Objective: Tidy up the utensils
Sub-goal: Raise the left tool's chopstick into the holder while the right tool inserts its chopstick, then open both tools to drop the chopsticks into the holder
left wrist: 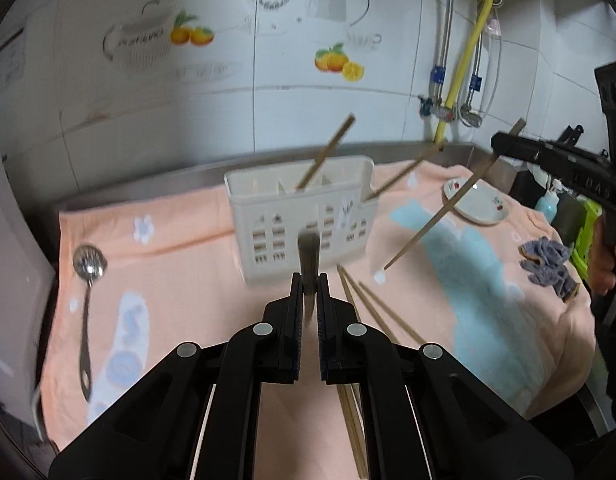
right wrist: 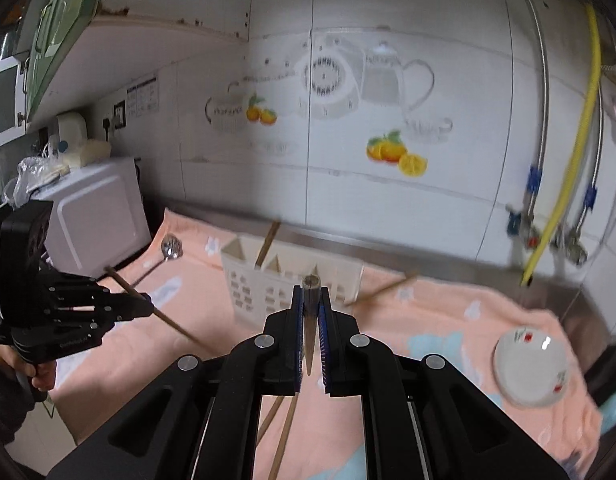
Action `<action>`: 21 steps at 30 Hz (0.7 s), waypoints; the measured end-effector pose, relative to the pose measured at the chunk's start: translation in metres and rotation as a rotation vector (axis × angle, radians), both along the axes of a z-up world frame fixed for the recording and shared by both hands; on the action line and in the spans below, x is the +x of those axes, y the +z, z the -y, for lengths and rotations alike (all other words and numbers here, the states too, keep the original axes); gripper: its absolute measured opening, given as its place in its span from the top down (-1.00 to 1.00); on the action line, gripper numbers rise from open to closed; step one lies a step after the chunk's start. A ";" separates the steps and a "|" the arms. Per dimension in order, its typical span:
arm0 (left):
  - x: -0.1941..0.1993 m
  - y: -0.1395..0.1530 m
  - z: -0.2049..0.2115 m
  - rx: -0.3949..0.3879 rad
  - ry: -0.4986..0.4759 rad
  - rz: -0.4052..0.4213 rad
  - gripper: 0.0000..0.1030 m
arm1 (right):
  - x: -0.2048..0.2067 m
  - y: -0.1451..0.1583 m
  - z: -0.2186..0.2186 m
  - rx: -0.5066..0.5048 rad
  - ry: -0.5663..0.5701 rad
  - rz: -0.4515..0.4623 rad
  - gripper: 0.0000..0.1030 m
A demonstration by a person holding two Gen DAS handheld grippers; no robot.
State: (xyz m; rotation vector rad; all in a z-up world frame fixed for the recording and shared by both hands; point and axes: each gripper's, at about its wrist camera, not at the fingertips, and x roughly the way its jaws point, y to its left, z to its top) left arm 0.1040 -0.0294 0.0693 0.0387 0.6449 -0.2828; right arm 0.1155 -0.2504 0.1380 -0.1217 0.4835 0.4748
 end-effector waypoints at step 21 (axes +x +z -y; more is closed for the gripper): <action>0.049 0.126 0.010 0.076 0.040 0.277 0.90 | 0.081 0.052 -0.008 0.039 -0.025 0.013 0.87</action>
